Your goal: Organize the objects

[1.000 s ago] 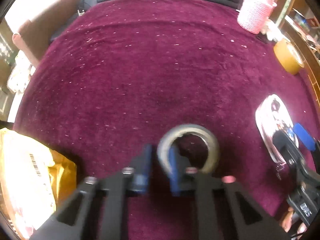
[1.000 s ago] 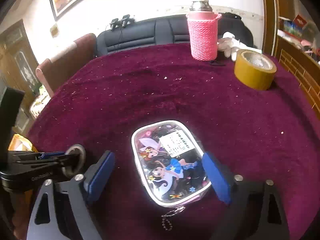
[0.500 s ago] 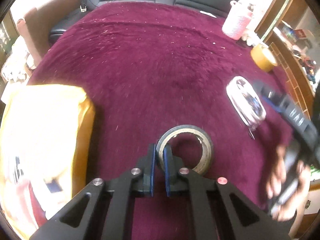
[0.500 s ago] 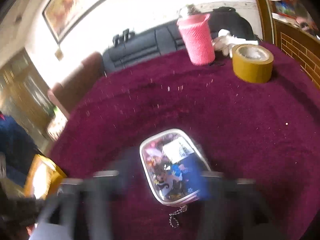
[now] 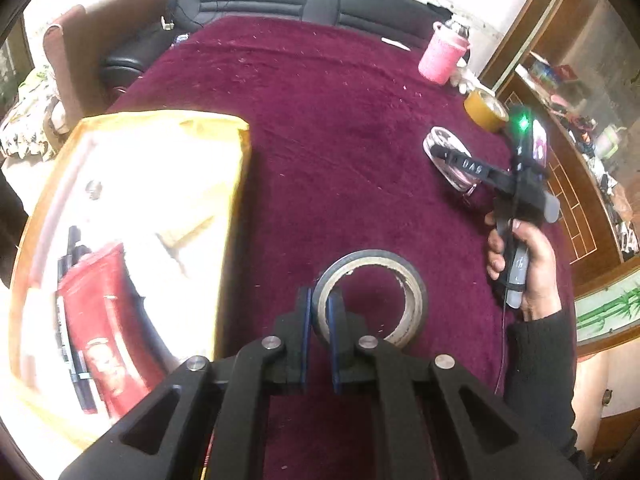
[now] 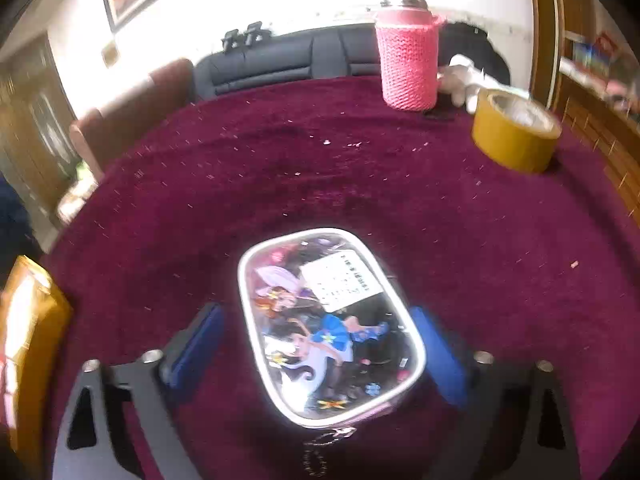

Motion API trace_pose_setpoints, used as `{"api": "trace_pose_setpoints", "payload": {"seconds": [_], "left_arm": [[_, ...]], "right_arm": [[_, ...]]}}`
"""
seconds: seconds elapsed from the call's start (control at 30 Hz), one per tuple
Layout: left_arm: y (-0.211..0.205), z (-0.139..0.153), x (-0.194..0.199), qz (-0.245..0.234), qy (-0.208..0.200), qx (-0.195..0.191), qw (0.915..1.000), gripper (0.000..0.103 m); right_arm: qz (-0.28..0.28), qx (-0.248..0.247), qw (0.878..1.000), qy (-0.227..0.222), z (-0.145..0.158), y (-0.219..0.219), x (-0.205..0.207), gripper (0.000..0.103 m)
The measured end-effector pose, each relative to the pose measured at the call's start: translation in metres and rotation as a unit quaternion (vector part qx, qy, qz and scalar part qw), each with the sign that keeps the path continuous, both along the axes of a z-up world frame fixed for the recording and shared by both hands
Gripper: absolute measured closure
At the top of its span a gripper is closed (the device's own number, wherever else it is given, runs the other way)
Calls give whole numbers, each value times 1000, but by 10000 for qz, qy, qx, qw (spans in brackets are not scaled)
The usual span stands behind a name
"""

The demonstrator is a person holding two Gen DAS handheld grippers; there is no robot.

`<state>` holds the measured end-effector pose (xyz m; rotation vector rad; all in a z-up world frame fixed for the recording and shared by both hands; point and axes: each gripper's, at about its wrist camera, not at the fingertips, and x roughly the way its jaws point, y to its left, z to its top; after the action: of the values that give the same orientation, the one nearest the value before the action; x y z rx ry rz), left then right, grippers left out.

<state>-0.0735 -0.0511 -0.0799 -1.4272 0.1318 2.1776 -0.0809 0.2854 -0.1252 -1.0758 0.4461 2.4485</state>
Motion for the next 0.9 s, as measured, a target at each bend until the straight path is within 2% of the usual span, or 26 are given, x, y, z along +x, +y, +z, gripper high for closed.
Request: {"api": "trace_pose_setpoints", "payload": {"seconds": [0.13, 0.33, 0.53, 0.67, 0.9], "left_arm": [[-22, 8, -5, 110, 10, 94, 9999, 96], [-53, 15, -17, 342, 88, 154, 9993, 96], [-81, 15, -30, 641, 105, 183, 9977, 96], [-101, 19, -35, 896, 101, 258, 9956, 96], [-143, 27, -65, 1519, 259, 145, 9879, 95]], "right_arm": [[-4, 168, 9998, -82, -2, -3, 0, 17], [-119, 127, 9998, -22, -1, -1, 3, 23], [-117, 109, 9998, 73, 7, -9, 4, 24], [42, -154, 9991, 403, 19, -17, 10, 23], [918, -720, 9873, 1082, 49, -67, 9, 23]]}}
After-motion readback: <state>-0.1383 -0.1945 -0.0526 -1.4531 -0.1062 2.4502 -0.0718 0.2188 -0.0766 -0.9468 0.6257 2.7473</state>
